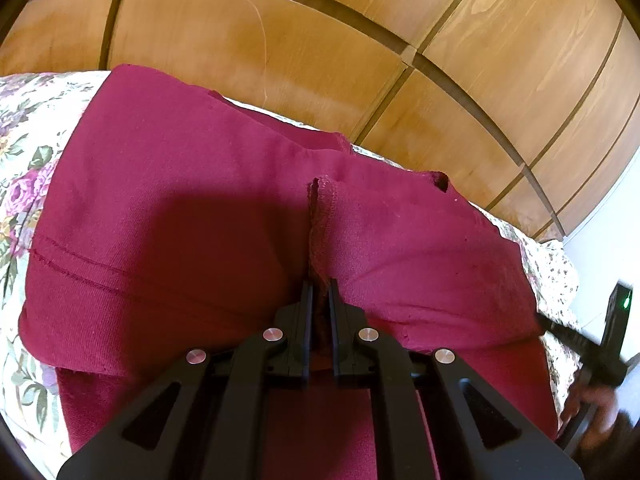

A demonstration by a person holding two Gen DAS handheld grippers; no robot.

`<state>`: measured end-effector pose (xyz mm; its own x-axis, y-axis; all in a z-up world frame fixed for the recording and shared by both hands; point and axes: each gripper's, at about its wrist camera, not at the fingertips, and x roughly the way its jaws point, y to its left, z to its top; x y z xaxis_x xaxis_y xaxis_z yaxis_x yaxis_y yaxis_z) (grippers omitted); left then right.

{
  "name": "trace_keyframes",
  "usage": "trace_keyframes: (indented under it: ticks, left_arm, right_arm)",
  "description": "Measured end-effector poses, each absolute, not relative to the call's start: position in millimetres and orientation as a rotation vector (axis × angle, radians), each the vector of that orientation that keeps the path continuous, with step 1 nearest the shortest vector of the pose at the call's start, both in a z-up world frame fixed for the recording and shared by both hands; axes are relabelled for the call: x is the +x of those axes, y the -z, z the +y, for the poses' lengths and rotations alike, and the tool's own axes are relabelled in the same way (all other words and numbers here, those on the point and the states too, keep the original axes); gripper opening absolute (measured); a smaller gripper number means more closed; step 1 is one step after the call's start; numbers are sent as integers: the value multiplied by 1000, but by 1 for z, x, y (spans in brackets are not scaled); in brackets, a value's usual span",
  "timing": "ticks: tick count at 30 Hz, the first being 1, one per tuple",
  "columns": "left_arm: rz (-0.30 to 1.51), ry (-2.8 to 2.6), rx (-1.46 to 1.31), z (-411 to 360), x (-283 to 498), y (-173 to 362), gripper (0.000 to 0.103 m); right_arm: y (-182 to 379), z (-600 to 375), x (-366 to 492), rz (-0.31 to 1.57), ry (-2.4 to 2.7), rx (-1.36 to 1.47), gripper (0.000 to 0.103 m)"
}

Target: Fold small clothes

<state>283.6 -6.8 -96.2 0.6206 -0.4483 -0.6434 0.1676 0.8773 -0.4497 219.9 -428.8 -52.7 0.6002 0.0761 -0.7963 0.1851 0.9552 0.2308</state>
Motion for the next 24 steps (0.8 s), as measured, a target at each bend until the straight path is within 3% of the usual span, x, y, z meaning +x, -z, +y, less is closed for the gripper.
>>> trace_keyframes:
  ticks: [2,7,10,12,14,15,17,24]
  left_arm:
    - [830,357,-351,-8,283,96,6]
    - [834,360,-354,-7,285,96,6]
    - [845,368,-369,-4,284,92,8]
    - [869,384,-378,1,277,86,20]
    - [858,396,-368,5,262,79,50]
    - [840,401,-346,7,248,75,58]
    - [839,363,-279,7,228,71,83]
    - [871,318,-302,30,171,78,83]
  right_arm:
    - [64,-443,211,905,46,442,38]
    - [62,-434,215,894,90,379,46]
    - [54,-440,207,887,125,410,60]
    - [48,-440,194,869,125,440,69]
    - [42,-437,175,878,74,464,72]
    - [41,-434,164,888,47,467,72]
    - [42,-429,149,893,14,474,72]
    - [44,-422,93,894,-76,540,65]
